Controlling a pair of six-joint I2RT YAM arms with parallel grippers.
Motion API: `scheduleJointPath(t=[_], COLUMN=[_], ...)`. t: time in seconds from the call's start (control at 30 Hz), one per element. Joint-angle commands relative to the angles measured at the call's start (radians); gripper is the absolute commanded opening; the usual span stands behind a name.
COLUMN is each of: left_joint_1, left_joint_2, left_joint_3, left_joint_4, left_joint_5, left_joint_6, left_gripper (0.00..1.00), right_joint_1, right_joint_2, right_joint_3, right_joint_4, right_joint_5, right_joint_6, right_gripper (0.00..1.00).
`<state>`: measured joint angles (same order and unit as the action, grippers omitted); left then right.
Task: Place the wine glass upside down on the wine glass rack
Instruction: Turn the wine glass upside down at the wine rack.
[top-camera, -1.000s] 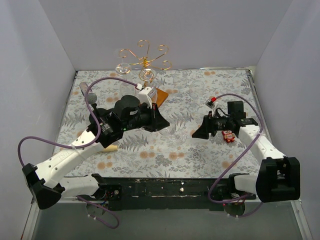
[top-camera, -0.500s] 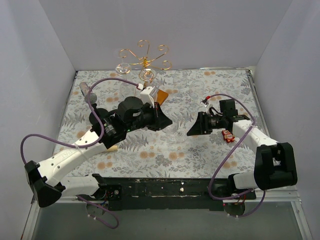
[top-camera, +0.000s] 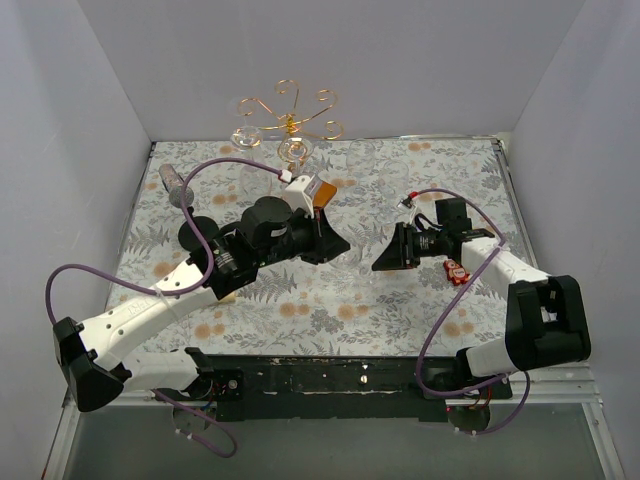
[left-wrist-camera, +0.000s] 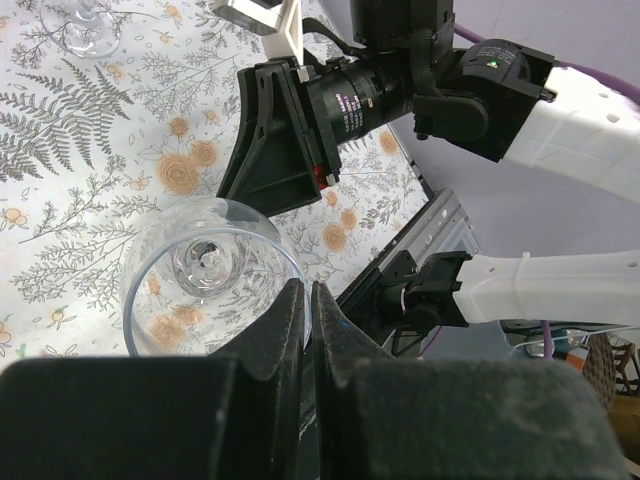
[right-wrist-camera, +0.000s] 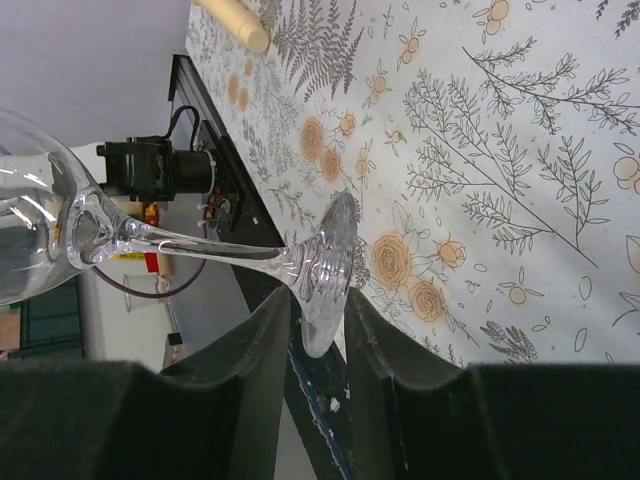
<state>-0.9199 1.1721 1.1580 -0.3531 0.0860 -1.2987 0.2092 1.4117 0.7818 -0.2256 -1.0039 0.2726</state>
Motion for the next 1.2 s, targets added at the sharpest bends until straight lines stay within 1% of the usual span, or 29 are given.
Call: scheduleJointPath(t=[0.0,0.1,0.17,0.33,0.47,0.57,0.63,0.67,0.77,1.07,1.17], left_joint_1=[-0.01,-0.011,-0.014,-0.017,-0.02,-0.022,-0.022,-0.022,-0.023,-0.023,-0.023], left_joint_2=[-0.028,-0.028,-0.029,-0.035,-0.04,-0.042,-0.038,-0.038,-0.037,-0.065,-0.08], left_joint_3=[0.0,-0.004,-0.006,-0.012,-0.014,-0.014,-0.017,-0.018,-0.021,-0.058,-0.073], left_joint_4=[0.091,0.092,0.092,0.095,0.098,0.098,0.1,0.1,0.098,0.097,0.097], left_joint_5=[-0.026,-0.028,-0.029,-0.034,-0.035,-0.035,-0.034,-0.032,-0.026,-0.011,-0.009], left_joint_6=[-0.004,-0.005,-0.005,-0.005,-0.002,-0.001,0.001,0.001,0.001,-0.019,-0.031], left_gripper=[0.0,0.0,0.0,0.0,0.0,0.0,0.0,0.0,0.0,0.0,0.03], right_joint_1=[0.007,0.007,0.009,0.009,0.009,0.009,0.009,0.009,0.009,-0.014,-0.034], right_joint_2=[0.01,0.01,0.01,0.018,0.027,0.032,0.033,0.035,0.032,0.0,-0.01], right_joint_3=[0.005,0.001,-0.003,-0.012,-0.007,-0.004,-0.003,-0.001,0.005,0.001,-0.009], right_joint_4=[0.045,0.052,0.057,0.063,0.062,0.058,0.065,0.066,0.071,0.086,0.098], right_joint_5=[-0.056,-0.067,-0.073,-0.07,-0.07,-0.075,-0.081,-0.085,-0.091,-0.075,-0.071], right_joint_6=[0.033,0.042,0.048,0.057,0.057,0.057,0.057,0.056,0.053,0.048,0.054], right_gripper=[0.33,0.27,0.27,0.38,0.39,0.34,0.24,0.16,0.01,0.01,0.01])
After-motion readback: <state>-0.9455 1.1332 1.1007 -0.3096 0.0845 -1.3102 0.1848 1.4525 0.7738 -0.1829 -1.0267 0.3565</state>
